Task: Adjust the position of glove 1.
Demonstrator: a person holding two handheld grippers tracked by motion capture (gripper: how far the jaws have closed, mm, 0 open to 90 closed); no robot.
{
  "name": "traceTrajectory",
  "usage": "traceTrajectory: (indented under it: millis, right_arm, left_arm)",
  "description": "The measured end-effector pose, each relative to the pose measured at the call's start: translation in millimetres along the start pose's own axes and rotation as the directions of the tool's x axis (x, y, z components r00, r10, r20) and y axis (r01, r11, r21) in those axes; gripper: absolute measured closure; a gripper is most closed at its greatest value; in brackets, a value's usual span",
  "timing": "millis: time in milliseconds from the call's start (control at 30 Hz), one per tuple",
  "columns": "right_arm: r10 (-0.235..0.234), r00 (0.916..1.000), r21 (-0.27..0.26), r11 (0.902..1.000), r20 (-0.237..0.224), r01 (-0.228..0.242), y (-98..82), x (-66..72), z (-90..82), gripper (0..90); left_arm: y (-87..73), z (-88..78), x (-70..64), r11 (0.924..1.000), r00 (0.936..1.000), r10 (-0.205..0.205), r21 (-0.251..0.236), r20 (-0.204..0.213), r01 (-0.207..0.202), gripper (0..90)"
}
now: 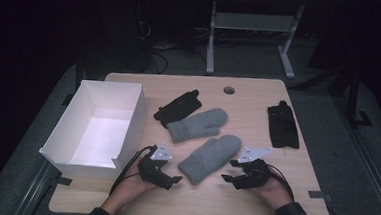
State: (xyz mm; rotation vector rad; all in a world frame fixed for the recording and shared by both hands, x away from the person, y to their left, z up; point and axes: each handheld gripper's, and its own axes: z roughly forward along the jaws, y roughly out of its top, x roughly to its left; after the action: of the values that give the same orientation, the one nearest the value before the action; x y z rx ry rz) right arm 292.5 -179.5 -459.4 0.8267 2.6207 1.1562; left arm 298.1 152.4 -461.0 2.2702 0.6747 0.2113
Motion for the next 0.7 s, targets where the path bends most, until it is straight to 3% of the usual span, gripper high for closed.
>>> traceTrajectory:
  millis: [233, 400, 467, 633, 700]
  right_arm:
    - [0.025, 0.9952, 0.006, 0.9997, 0.095, -0.025, -19.1, -9.0, -7.0, 22.7]
    - [0.064, 0.9917, 0.014, 0.9977, 0.112, -0.066, -24.4, -16.8, -5.1, 17.5]
    - [0.065, 0.9912, 0.025, 0.9973, 0.115, -0.068, -25.9, -18.4, -3.2, 15.6]
    - [0.073, 0.9897, -0.002, 0.9973, 0.123, -0.074, -28.2, -19.3, -1.3, 12.6]
    - [0.071, 0.9897, -0.009, 0.9974, 0.124, -0.071, -29.1, -19.7, -0.8, 12.2]
  left_arm:
    - [19.1, 1.7, 10.1, 0.9998, 1.0, 0.001, -0.02, -0.003, -0.001, 14.1]
    - [36.7, 10.8, 18.2, 0.9994, 0.9999, -0.013, -0.033, 0.009, 0.013, 15.3]
    - [44.1, 16.9, 22.1, 0.9997, 0.9999, -0.008, -0.024, 0.007, 0.008, 15.4]
    - [60.6, 31.0, 26.5, 0.9997, 0.9999, 0.0, -0.025, 0.014, 0.001, 19.7]
    - [65.3, 35.5, 28.4, 0.9996, 0.9992, -0.012, -0.026, 0.039, 0.013, 20.5]
